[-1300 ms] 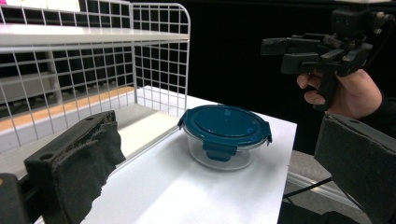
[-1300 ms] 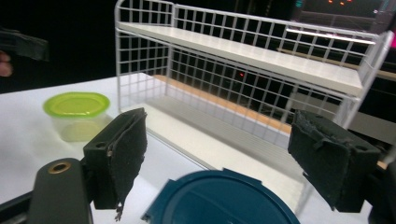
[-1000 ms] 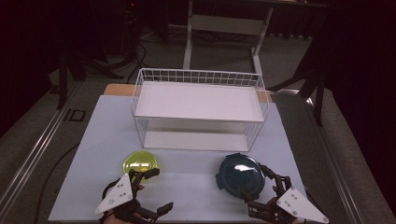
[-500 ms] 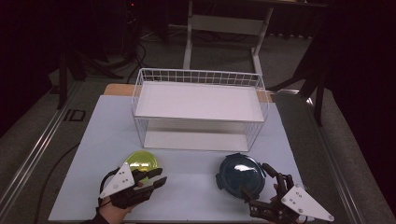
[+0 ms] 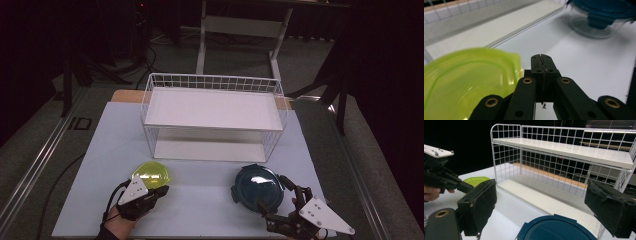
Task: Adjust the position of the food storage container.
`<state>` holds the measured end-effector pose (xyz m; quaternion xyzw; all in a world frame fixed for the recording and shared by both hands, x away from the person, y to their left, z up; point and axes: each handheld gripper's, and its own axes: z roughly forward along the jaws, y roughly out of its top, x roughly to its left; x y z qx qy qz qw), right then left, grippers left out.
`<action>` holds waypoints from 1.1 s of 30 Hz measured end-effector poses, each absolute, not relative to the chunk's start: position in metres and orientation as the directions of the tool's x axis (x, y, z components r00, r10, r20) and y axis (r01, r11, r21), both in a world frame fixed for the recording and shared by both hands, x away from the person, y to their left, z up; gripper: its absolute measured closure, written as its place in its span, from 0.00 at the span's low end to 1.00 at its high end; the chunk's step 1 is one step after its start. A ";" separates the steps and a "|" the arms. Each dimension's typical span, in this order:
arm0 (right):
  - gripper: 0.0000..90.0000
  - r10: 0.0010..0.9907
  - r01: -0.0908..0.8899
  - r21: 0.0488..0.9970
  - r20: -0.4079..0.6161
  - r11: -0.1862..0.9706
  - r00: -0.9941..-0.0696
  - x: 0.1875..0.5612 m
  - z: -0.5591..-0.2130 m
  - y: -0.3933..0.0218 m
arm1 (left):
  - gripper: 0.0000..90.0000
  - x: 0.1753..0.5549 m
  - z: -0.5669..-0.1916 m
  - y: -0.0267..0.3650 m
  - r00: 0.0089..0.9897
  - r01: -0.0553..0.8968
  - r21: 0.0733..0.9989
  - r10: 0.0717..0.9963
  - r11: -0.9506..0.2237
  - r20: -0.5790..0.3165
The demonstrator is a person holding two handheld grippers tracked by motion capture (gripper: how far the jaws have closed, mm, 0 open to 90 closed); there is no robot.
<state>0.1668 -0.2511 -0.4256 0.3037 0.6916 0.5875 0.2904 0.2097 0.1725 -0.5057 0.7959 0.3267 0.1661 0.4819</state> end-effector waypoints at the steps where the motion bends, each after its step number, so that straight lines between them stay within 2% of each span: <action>1: 0.11 0.763 0.079 0.989 -0.047 0.128 -0.645 0.167 -0.426 -0.251 | 1.00 0.211 -0.509 0.176 0.727 0.372 0.872 0.684 -0.317 -0.062; 9: 0.12 0.760 0.083 0.988 -0.043 0.126 -0.648 0.167 -0.426 -0.251 | 1.00 0.205 -0.507 0.187 0.712 0.365 0.865 0.702 -0.344 -0.021; 12: 0.12 0.756 0.088 0.988 -0.040 0.129 -0.653 0.168 -0.427 -0.250 | 1.00 0.201 -0.508 0.206 0.676 0.387 0.857 0.737 -0.339 -0.014; 17: 0.12 0.754 0.092 0.987 -0.038 0.130 -0.656 0.168 -0.427 -0.250 | 1.00 0.199 -0.510 0.221 0.642 0.412 0.862 0.765 -0.295 -0.045; 20: 0.12 0.753 0.097 0.987 -0.033 0.128 -0.657 0.169 -0.427 -0.250 | 1.00 0.196 -0.505 0.212 0.667 0.379 0.878 0.744 -0.292 -0.041; 25: 0.12 0.748 0.101 0.986 -0.030 0.129 -0.663 0.169 -0.427 -0.249 | 1.00 0.207 -0.498 0.190 0.687 0.379 0.881 0.724 -0.283 -0.063; 33: 0.12 0.756 0.105 0.987 -0.022 0.120 -0.654 0.168 -0.427 -0.255 | 1.00 0.226 -0.509 0.175 0.637 0.444 0.853 0.766 -0.275 -0.085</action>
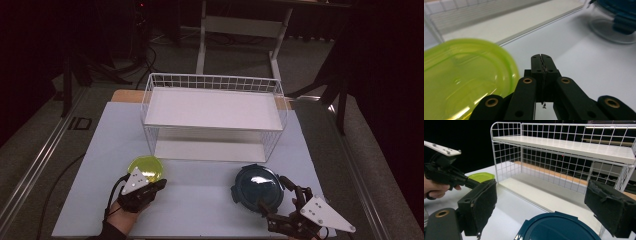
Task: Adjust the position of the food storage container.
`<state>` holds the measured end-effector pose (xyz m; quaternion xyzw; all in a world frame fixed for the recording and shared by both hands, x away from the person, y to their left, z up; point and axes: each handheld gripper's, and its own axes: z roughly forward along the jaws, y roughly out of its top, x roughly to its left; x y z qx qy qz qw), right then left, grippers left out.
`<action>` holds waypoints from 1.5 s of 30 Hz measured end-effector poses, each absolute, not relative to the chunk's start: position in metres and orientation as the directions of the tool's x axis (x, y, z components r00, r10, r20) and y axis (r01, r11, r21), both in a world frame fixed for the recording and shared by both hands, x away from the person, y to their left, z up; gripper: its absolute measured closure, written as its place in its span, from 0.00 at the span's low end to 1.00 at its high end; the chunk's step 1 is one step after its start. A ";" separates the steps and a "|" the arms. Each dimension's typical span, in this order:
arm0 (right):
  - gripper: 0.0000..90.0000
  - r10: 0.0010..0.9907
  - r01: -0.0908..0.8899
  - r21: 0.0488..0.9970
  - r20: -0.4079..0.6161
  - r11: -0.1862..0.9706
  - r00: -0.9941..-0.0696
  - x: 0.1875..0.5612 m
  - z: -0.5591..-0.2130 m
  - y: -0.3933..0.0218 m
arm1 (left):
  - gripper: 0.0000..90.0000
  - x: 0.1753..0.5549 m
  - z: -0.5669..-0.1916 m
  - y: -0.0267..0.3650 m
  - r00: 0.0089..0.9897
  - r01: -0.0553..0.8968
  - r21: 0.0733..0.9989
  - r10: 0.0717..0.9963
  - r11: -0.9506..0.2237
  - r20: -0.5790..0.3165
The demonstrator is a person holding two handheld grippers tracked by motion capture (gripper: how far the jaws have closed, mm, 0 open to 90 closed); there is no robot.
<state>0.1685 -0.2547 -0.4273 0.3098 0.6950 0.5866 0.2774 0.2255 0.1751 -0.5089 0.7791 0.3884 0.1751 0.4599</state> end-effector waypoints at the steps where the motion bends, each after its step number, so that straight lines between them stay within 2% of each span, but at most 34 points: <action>1: 0.12 0.757 0.106 0.987 -0.023 0.121 -0.653 0.168 -0.427 -0.255 | 1.00 0.225 -0.509 0.177 0.633 0.447 0.853 0.769 -0.269 -0.090; 22: 0.12 0.760 0.123 0.983 -0.022 0.133 -0.649 0.168 -0.431 -0.257 | 1.00 0.201 -0.513 0.254 0.509 0.466 0.861 0.858 -0.204 -0.072; 31: 0.12 0.764 0.144 0.979 -0.017 0.143 -0.645 0.167 -0.435 -0.259 | 1.00 0.190 -0.512 0.266 0.496 0.472 0.865 0.862 -0.170 -0.101; 36: 0.12 0.769 0.144 0.980 -0.014 0.137 -0.639 0.167 -0.434 -0.263 | 1.00 0.182 -0.503 0.261 0.547 0.436 0.885 0.829 -0.163 -0.117; 38: 0.12 0.775 0.150 0.982 0.003 0.119 -0.633 0.171 -0.433 -0.271 | 0.99 0.180 -0.492 0.250 0.599 0.401 0.902 0.791 -0.162 -0.125; 40: 0.12 0.788 0.154 0.979 -0.013 0.137 -0.616 0.174 -0.433 -0.274 | 0.95 0.180 -0.485 0.241 0.627 0.385 0.910 0.767 -0.156 -0.134; 45: 0.13 0.756 0.187 0.969 0.002 0.160 -0.655 0.183 -0.438 -0.283 | 0.85 0.183 -0.470 0.217 0.698 0.343 0.925 0.703 -0.163 -0.135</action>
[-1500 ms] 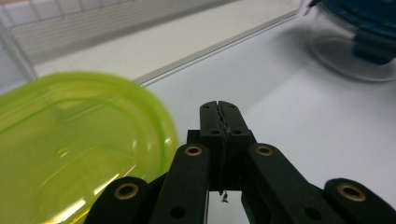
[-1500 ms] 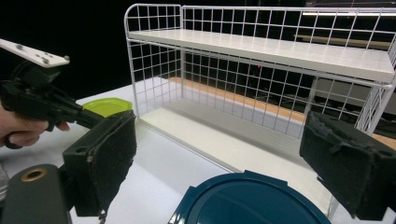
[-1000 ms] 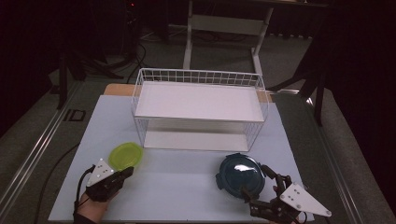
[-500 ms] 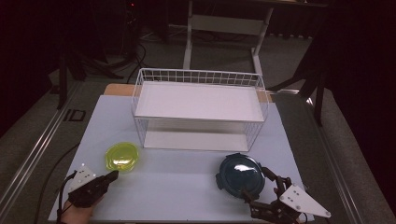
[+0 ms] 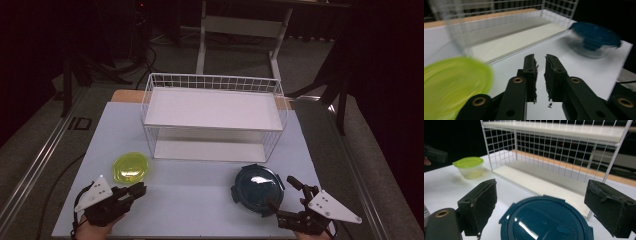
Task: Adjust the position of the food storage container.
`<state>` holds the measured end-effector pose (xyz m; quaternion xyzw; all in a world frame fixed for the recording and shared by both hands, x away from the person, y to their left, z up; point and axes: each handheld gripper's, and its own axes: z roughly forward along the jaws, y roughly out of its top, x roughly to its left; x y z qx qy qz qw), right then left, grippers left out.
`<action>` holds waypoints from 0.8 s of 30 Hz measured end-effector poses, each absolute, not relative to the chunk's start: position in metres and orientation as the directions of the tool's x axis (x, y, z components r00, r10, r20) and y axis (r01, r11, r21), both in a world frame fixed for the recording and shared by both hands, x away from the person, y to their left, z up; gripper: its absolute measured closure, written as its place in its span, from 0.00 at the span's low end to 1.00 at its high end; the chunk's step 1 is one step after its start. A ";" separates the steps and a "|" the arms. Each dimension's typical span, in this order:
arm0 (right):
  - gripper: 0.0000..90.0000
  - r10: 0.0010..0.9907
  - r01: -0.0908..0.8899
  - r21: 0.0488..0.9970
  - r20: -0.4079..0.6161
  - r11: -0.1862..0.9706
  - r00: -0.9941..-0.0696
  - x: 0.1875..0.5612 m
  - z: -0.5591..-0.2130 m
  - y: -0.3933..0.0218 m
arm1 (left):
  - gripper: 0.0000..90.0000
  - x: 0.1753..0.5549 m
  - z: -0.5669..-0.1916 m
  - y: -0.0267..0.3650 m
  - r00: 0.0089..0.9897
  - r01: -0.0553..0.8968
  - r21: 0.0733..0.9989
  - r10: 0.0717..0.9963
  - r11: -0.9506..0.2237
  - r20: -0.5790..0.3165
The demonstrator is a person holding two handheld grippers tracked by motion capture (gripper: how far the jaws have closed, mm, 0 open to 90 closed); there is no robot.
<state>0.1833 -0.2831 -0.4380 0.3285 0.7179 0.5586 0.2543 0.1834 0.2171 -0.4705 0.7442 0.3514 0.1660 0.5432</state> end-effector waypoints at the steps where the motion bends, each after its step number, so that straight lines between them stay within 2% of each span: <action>1: 0.18 0.757 0.201 0.966 0.007 0.164 -0.654 0.185 -0.439 -0.284 | 0.80 0.185 -0.469 0.212 0.709 0.339 0.926 0.692 -0.166 -0.135; 3: 0.21 0.758 0.217 0.962 0.016 0.166 -0.652 0.189 -0.442 -0.287 | 0.76 0.187 -0.466 0.203 0.730 0.329 0.930 0.668 -0.164 -0.141; 4: 0.28 0.761 0.227 0.960 0.022 0.165 -0.648 0.191 -0.443 -0.289 | 0.70 0.188 -0.466 0.198 0.738 0.328 0.931 0.658 -0.162 -0.146; 6: 0.42 0.763 0.235 0.955 0.013 0.182 -0.646 0.194 -0.446 -0.293 | 0.67 0.191 -0.465 0.191 0.752 0.328 0.932 0.640 -0.157 -0.157; 8: 0.50 0.775 0.233 0.949 -0.017 0.211 -0.631 0.196 -0.448 -0.297 | 0.59 0.194 -0.465 0.184 0.758 0.329 0.932 0.631 -0.154 -0.163; 11: 0.64 0.777 0.268 0.945 0.023 0.189 -0.629 0.202 -0.451 -0.306 | 0.49 0.198 -0.467 0.175 0.769 0.328 0.934 0.616 -0.146 -0.174; 16: 0.77 0.794 0.299 0.933 0.025 0.200 -0.607 0.213 -0.458 -0.316 | 0.41 0.201 -0.470 0.164 0.800 0.312 0.940 0.572 -0.137 -0.182; 20: 0.92 0.803 0.323 0.917 0.005 0.234 -0.596 0.225 -0.465 -0.323 | 0.31 0.202 -0.470 0.159 0.808 0.302 0.942 0.563 -0.143 -0.174; 21: 0.97 0.805 0.331 0.911 -0.001 0.245 -0.594 0.229 -0.467 -0.325 | 0.24 0.203 -0.470 0.158 0.815 0.305 0.940 0.553 -0.156 -0.173; 22: 0.99 0.810 0.334 0.909 -0.007 0.249 -0.586 0.233 -0.469 -0.327 | 0.20 0.203 -0.471 0.157 0.816 0.301 0.940 0.554 -0.162 -0.166; 24: 1.00 0.811 0.338 0.908 -0.003 0.247 -0.585 0.236 -0.470 -0.328 | 0.19 0.203 -0.471 0.157 0.817 0.299 0.941 0.552 -0.159 -0.167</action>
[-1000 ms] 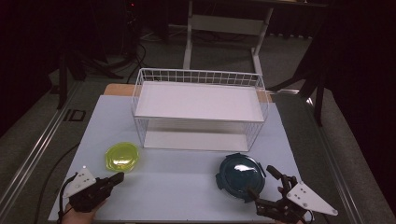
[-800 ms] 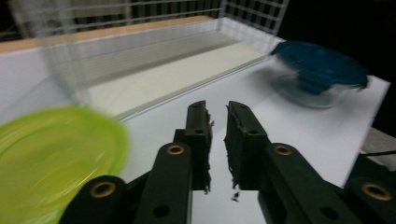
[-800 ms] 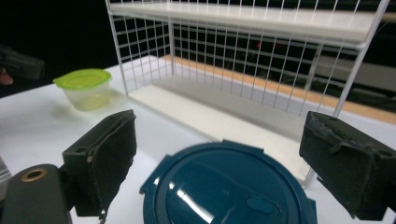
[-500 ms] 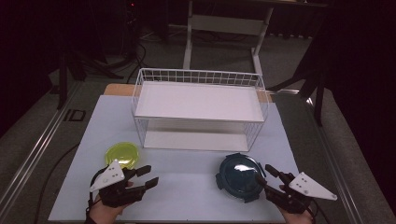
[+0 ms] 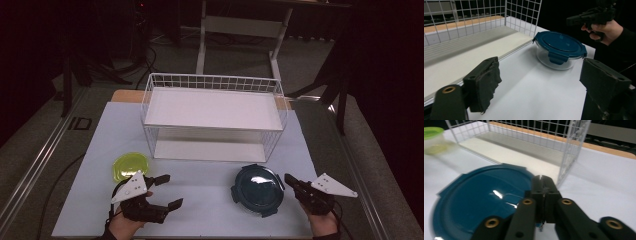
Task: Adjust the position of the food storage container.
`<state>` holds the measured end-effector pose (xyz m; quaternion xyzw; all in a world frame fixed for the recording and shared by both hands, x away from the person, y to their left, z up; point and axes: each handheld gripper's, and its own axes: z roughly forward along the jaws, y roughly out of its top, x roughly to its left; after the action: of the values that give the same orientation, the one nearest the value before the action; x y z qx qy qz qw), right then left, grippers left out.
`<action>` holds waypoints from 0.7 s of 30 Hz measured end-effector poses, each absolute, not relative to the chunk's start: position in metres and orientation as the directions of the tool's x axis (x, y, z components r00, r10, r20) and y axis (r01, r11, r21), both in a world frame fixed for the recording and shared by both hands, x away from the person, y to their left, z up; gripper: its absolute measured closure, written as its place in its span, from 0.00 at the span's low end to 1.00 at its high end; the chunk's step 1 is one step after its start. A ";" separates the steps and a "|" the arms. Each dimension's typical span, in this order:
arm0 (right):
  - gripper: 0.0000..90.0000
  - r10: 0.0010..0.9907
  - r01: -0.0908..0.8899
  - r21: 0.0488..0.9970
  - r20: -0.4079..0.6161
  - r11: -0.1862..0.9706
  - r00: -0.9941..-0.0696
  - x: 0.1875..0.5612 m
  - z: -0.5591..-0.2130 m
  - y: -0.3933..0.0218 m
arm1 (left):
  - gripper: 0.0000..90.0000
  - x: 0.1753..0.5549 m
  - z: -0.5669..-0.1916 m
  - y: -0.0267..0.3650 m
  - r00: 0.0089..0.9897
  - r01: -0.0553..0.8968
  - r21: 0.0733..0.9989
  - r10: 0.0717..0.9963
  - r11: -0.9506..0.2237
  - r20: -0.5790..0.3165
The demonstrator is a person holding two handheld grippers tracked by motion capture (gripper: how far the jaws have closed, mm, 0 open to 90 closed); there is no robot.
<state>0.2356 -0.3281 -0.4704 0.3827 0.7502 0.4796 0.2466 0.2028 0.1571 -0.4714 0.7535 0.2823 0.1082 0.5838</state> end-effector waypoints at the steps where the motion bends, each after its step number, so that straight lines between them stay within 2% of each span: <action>1: 1.00 0.821 0.340 0.905 -0.020 0.258 -0.570 0.242 -0.473 -0.331 | 0.16 0.203 -0.473 0.157 0.812 0.303 0.942 0.558 -0.146 -0.174; 5: 1.00 0.834 0.354 0.899 -0.023 0.258 -0.551 0.253 -0.479 -0.338 | 0.03 0.204 -0.475 0.158 0.814 0.286 0.951 0.554 -0.115 -0.178; 11: 1.00 0.830 0.395 0.876 -0.011 0.277 -0.558 0.264 -0.490 -0.341 | 0.03 0.202 -0.476 0.156 0.832 0.269 0.957 0.526 -0.110 -0.174; 21: 1.00 0.804 0.441 0.849 0.034 0.290 -0.594 0.259 -0.507 -0.337 | 0.03 0.199 -0.477 0.155 0.837 0.282 0.950 0.517 -0.132 -0.177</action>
<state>0.2591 -0.3369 -0.5065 0.4010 0.7764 0.4405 0.2058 0.1990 0.1550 -0.4766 0.7458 0.2679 0.0978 0.6020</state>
